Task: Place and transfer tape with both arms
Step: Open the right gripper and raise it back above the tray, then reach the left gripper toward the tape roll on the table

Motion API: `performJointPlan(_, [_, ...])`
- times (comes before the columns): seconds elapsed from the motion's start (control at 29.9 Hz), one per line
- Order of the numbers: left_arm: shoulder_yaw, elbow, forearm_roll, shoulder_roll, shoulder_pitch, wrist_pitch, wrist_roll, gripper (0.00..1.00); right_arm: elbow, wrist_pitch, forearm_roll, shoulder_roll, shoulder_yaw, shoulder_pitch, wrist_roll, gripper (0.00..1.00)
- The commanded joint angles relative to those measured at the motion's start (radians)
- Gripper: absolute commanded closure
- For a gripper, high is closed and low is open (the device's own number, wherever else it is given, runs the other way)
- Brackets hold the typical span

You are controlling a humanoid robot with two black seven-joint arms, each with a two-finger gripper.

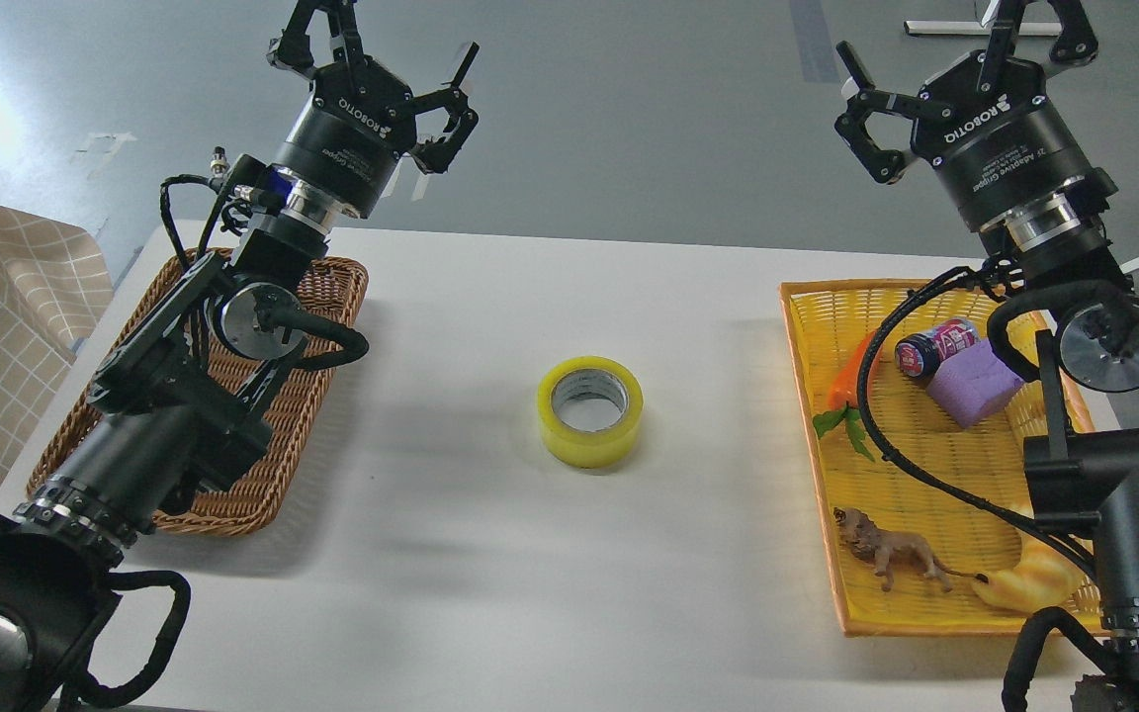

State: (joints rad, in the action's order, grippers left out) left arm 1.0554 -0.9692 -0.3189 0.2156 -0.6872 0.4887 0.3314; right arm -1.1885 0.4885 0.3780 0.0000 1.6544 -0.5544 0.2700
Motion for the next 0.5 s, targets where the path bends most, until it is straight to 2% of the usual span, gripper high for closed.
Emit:
performJointPlan(0.0, [-0.011,0.003,0.000,-0.001,0.000,-0.001,0.000,0.02,0.009,0.000,-0.089,0.000,-0.008,0.036,0.002,0.00])
performJointPlan(0.47, [-0.018,0.000,0.000,-0.002,0.002,0.000,0.008,0.02,0.003,0.000,-0.166,0.000,-0.007,0.064,0.002,0.00])
